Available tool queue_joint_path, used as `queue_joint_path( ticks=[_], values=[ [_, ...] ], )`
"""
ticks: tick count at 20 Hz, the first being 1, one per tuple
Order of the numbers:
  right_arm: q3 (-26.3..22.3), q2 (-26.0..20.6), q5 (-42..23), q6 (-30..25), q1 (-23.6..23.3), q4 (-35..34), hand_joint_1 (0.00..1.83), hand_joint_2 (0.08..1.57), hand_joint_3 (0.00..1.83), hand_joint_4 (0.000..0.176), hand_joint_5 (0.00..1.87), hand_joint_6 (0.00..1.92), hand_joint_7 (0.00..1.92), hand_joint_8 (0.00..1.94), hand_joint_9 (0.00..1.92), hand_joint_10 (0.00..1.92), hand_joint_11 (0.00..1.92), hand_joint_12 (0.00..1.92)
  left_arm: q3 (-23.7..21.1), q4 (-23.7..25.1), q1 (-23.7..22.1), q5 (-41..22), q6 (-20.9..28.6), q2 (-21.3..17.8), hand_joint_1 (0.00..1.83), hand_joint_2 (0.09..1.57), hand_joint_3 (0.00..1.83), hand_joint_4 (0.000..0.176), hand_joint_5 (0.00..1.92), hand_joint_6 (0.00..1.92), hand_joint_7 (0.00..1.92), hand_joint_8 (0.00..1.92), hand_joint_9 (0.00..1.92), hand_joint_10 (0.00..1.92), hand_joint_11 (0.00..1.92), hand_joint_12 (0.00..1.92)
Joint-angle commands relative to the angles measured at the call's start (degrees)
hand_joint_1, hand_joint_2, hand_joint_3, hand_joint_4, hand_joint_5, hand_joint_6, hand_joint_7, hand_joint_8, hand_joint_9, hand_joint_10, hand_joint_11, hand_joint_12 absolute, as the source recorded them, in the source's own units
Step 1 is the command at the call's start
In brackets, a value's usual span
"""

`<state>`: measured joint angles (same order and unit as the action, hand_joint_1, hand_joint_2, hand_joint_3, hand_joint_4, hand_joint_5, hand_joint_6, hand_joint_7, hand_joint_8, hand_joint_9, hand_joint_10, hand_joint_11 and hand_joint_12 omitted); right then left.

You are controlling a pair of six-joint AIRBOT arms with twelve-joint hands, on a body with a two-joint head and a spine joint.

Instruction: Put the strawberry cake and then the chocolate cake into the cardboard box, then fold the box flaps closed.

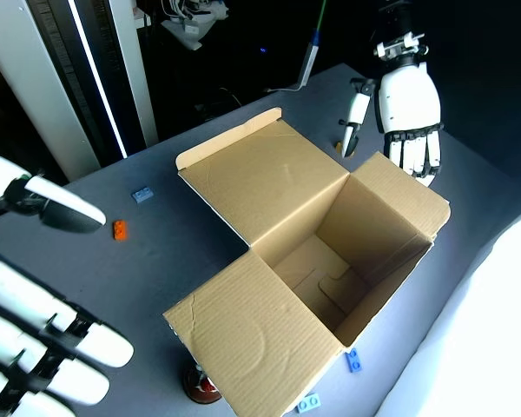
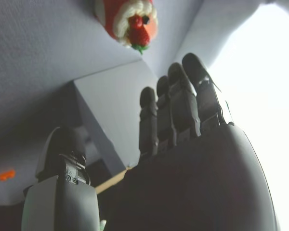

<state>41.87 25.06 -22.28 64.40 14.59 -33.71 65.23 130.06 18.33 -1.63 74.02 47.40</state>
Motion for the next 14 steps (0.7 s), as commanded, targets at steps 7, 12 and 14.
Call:
queue_joint_path(
  ticks=[7, 12, 14],
  values=[
    [0.7, -1.8, -8.5, -18.2, 2.2, 10.3, 0.13, 1.22, 0.00, 0.000, 0.22, 0.00, 0.13, 0.00, 0.07, 0.01, 0.00, 0.27, 3.8, -3.8, 2.6, 10.5, 0.0, 3.8, 0.72, 1.04, 0.00, 0.015, 0.14, 0.00, 0.16, 0.00, 0.20, 0.00, 0.00, 0.73],
    [0.7, -1.7, -6.4, -17.5, 2.1, 10.3, 0.13, 1.21, 0.00, 0.000, 0.20, 0.00, 0.13, 0.00, 0.07, 0.00, 0.00, 0.21, 5.7, -5.7, 4.9, 14.2, 1.5, 6.3, 0.95, 0.96, 0.00, 0.017, 0.08, 0.00, 0.11, 0.00, 0.12, 0.00, 0.00, 0.58],
    [0.7, -1.6, -6.3, -17.4, 2.1, 10.3, 0.10, 1.21, 0.00, 0.000, 0.24, 0.01, 0.15, 0.01, 0.09, 0.01, 0.00, 0.29, 6.3, -5.7, 5.8, 14.2, 1.8, 7.2, 1.00, 0.94, 0.00, 0.019, 0.09, 0.01, 0.09, 0.00, 0.10, 0.00, 0.00, 0.53]
  ],
)
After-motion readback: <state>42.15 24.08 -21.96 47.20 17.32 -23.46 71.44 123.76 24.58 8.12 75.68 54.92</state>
